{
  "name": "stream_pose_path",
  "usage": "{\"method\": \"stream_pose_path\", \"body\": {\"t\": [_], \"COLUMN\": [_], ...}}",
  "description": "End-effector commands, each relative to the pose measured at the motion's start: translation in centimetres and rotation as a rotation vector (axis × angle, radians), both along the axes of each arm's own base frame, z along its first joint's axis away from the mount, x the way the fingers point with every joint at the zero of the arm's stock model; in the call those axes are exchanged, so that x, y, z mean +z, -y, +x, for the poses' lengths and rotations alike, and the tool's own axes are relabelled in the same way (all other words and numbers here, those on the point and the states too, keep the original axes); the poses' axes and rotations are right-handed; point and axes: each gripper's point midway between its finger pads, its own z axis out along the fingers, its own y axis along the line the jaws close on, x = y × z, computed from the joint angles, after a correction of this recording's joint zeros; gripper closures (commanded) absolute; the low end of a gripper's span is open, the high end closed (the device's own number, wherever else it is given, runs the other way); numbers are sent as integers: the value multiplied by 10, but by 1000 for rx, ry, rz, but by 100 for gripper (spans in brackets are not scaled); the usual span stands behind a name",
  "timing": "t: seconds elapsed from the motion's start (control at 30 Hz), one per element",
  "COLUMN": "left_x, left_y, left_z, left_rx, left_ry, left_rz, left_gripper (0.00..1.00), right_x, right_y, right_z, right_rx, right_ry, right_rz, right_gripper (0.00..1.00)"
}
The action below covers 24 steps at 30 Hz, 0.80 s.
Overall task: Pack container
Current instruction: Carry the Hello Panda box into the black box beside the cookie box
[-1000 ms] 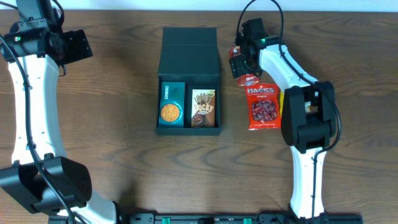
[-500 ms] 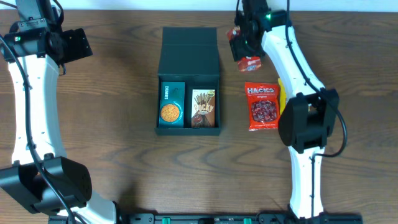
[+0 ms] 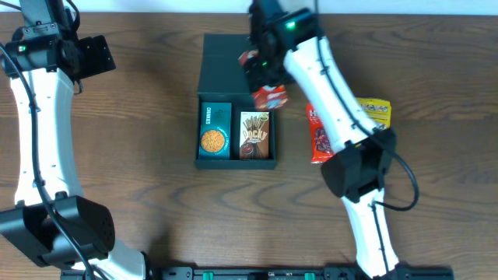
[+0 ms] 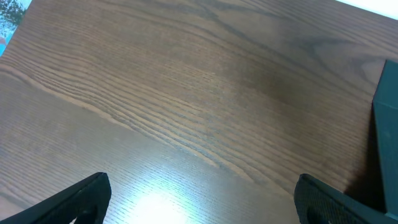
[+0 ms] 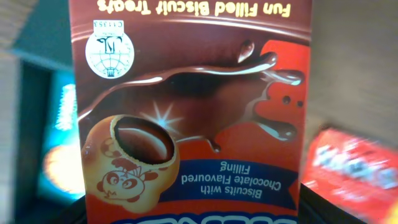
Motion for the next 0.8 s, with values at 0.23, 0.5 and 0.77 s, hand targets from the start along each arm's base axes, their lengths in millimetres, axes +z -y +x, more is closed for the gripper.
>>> {"method": "stream_pose_path", "body": {"t": [0.23, 0.5, 0.77], "left_x": [-4, -4, -4], "left_y": [-2, -2, -2], "left_z": [0, 0, 0], "left_rx": [-14, -14, -14], "left_ry": [-17, -18, -17], "left_rz": [13, 12, 11], "left_gripper": [5, 5, 5], "right_x": [-9, -21, -51], "right_y": [-70, -85, -85], "right_z": [-59, -82, -89], "right_rx": [21, -44, -249], "right_ry": [-83, -105, -167], "right_rz": [29, -14, -26], "right_gripper": [36, 37, 32]}}
